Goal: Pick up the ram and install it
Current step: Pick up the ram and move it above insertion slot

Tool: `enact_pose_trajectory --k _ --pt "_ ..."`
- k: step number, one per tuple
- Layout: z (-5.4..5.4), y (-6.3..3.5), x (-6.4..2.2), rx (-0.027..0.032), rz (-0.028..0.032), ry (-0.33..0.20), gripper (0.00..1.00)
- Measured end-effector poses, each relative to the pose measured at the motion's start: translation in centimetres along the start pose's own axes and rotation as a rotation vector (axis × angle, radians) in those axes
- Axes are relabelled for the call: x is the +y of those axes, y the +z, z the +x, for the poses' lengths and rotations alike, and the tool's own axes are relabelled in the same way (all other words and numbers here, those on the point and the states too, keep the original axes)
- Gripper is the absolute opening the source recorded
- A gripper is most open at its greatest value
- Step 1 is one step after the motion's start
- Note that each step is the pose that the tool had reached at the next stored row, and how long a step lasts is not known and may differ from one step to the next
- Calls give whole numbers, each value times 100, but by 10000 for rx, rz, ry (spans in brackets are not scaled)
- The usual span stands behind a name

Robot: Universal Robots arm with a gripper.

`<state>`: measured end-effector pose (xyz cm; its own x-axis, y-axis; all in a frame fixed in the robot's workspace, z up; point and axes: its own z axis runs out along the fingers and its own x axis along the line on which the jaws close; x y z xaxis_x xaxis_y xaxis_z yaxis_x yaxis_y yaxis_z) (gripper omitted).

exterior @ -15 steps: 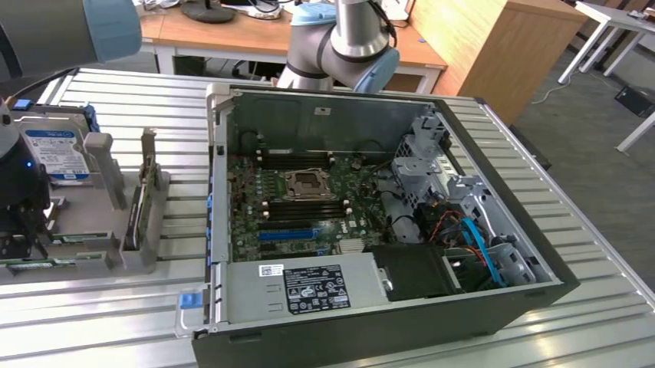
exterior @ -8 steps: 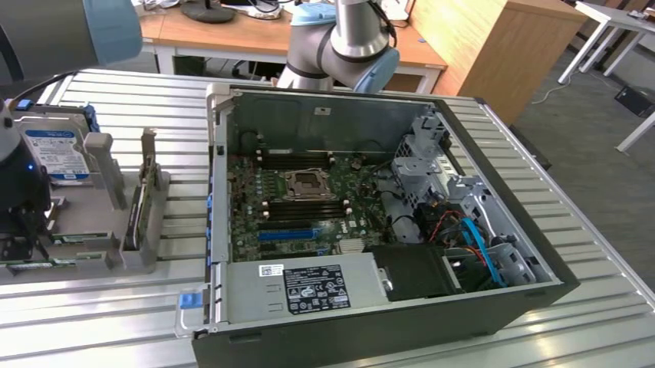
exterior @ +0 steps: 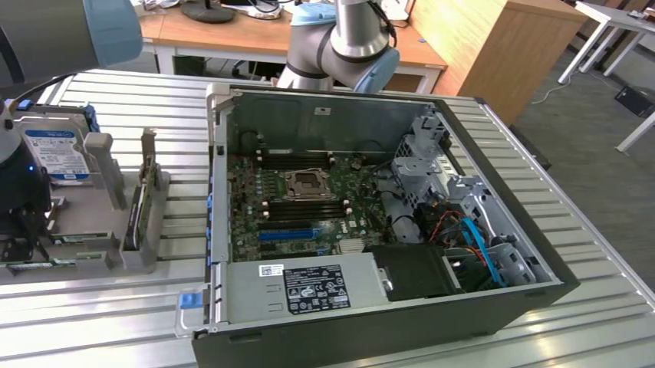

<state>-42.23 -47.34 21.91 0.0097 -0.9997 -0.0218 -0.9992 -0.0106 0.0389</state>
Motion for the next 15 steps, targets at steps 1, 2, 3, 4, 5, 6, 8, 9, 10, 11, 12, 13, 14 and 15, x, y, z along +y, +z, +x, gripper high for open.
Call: enact_pose_trajectory --k 1,2,3,4,5,6,8,9,10,11,12,13,14,15 --pt "0 2 0 2 -2 1 30" --pt "0 9 0 1 -1 0 30" --pt "0 18 0 0 0 1 30" --pt "1 27 0 1 -2 1 30" --pt "1 37 -1 1 -1 1 30" --pt "1 47 -1 0 0 0 30" --pt "2 64 -2 1 -2 1 30" --pt "2 72 -2 1 -2 1 30" --pt "2 81 -2 1 -1 1 30" --pt "2 88 -3 1 -1 1 30" --pt "2 96 -3 1 -1 1 30" --pt "3 103 -3 1 -2 1 30" --pt "3 110 -3 2 -2 1 30" --pt "3 113 -3 2 -3 1 30"
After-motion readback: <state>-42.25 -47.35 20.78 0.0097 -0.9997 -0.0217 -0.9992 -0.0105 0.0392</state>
